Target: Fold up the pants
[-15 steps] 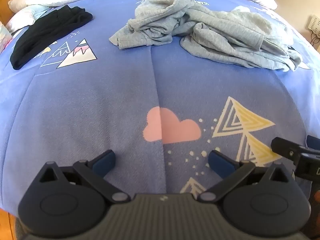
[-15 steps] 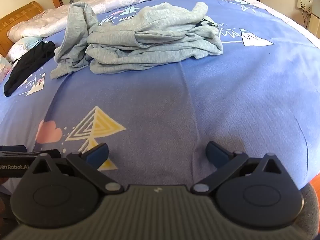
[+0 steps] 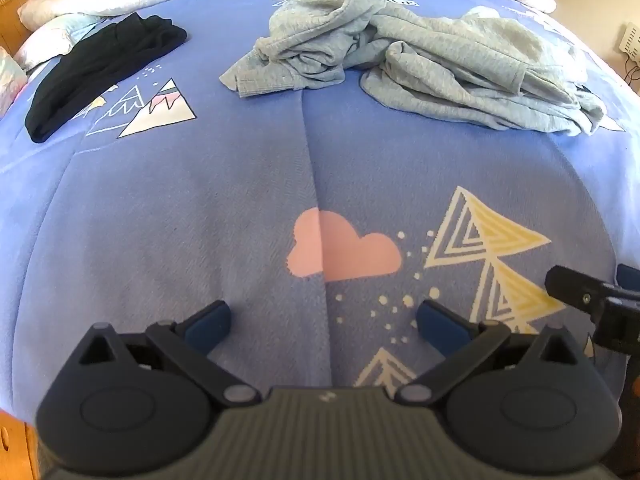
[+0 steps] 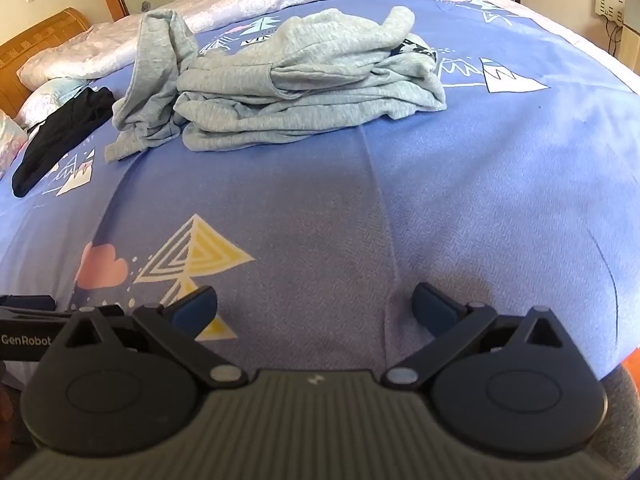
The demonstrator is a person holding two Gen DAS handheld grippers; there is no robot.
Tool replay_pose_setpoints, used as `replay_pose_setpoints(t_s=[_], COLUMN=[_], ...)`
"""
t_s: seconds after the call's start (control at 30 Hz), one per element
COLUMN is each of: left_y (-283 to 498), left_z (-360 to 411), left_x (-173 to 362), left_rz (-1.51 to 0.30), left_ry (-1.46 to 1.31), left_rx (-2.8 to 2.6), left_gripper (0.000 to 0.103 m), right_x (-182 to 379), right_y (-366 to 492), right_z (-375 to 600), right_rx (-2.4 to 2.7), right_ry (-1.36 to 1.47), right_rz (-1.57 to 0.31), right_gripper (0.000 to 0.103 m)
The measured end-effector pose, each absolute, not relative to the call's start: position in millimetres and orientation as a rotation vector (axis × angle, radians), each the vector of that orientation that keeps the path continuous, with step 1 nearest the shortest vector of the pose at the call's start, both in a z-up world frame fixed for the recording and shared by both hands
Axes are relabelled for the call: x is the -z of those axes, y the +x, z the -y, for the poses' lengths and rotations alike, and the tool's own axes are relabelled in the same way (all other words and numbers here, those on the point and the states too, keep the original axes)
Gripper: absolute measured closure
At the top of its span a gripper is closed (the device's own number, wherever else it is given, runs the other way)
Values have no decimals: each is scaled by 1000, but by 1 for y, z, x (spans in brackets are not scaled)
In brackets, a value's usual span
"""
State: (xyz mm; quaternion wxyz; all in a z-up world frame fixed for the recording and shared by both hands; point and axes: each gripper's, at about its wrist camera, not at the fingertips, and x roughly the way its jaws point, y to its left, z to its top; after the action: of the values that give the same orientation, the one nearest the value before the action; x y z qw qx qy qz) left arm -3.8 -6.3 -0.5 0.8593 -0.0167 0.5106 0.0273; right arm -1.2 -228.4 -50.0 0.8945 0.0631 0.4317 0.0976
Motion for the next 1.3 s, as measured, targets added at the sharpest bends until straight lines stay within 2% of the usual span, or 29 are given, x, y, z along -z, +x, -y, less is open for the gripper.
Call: replay_pose_setpoints(t_s=[0.63,0.7,0.77,0.83,0.87,0.97,1.0,1.03,1.07,1.17,1.2,1.27,1.3], left_y=[-2,-2,-2,0,1,0,0,1,1,2,2,4,4], left_z=[-31,-34,-34,-34,-33,-33,-34,-34,-34,-35,-36,-41,-45], left_x=[1,3,4,5,5,6,6,5,5,4,4,1,0], left_rz=[-1006,-998,-993,-993,-992,-989,-989,-991,-992,-999,-1004,-1014,-1015], left_ry=[-43,-55,-56,-58,-58,-55,-55,-55,-55,-57,-60,-71,-81], left_rx=[-123,-122,-123,-127,-128,-125,-123,-121,-120,-115,-109,-98,-93], left_gripper=[0,0,0,0,0,0,0,0,0,0,0,0,0], right_x=[45,38,30,21,17,8,9,11,14,24,26,29,28], right_y=[0,2,7,17,24,45,51,57,62,84,92,109,115], right_z=[227,227,226,226,227,219,212,205,199,186,183,178,178], right_rx=[-210,-211,-203,-195,-193,-167,-165,-167,-167,-190,-202,-229,-242], right_ry=[112,93,48,12,-4,-115,-186,-279,-353,-510,-530,-556,-542], right_rz=[-871,-828,-774,-711,-679,-588,-552,-513,-479,-424,-427,-472,-502], right_gripper=[1,11,25,34,35,33,29,19,15,18,24,74,84])
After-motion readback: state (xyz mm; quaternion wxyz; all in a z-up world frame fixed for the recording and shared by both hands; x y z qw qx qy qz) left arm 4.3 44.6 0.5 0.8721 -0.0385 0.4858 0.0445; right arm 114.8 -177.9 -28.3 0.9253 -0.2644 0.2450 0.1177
